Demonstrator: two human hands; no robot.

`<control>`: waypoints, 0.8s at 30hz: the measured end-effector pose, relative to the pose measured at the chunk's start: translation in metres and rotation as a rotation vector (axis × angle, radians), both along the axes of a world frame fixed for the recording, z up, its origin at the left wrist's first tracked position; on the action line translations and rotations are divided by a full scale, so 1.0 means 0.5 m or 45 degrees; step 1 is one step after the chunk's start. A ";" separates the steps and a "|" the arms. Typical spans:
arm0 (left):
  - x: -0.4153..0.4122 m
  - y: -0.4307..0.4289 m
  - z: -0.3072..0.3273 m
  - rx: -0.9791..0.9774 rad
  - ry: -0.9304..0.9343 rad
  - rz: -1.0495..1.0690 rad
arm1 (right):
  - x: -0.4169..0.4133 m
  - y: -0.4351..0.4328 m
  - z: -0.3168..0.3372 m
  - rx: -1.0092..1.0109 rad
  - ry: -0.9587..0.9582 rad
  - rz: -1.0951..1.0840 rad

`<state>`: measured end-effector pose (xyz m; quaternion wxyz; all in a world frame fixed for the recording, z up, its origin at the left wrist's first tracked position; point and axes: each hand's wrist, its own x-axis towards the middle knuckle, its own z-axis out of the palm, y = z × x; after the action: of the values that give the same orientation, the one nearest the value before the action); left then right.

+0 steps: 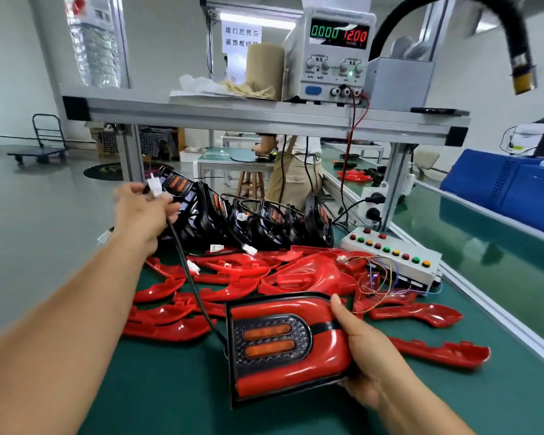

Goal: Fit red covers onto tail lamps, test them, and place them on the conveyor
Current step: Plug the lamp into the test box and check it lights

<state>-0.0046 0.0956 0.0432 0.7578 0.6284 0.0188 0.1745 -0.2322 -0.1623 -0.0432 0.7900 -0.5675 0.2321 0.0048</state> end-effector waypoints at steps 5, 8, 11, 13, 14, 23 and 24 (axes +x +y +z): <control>-0.053 -0.037 0.067 -0.347 -0.241 -0.207 | -0.030 0.000 0.001 -0.477 0.085 -0.100; -0.092 -0.058 0.102 -0.368 -0.521 -0.349 | -0.027 -0.010 0.006 -0.939 0.105 -0.091; -0.117 -0.090 0.112 -0.156 -0.675 -0.462 | -0.016 -0.025 -0.005 -1.271 0.196 -0.003; -0.120 -0.122 0.101 0.061 -0.660 -0.441 | -0.006 -0.041 -0.004 -1.448 0.134 0.009; -0.119 -0.138 0.091 0.147 -0.644 -0.433 | 0.002 -0.050 0.003 -1.531 0.077 -0.008; -0.079 -0.231 0.029 0.806 -0.540 -0.619 | 0.208 -0.148 0.126 -2.549 0.061 -0.043; -0.075 -0.238 0.024 0.874 -0.534 -0.660 | 0.226 -0.151 0.121 -2.589 0.187 0.004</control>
<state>-0.0423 -0.0235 0.0552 0.5125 0.7777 -0.3504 0.0989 -0.1194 -0.2378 0.0174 -0.0825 -0.9685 0.1733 -0.1587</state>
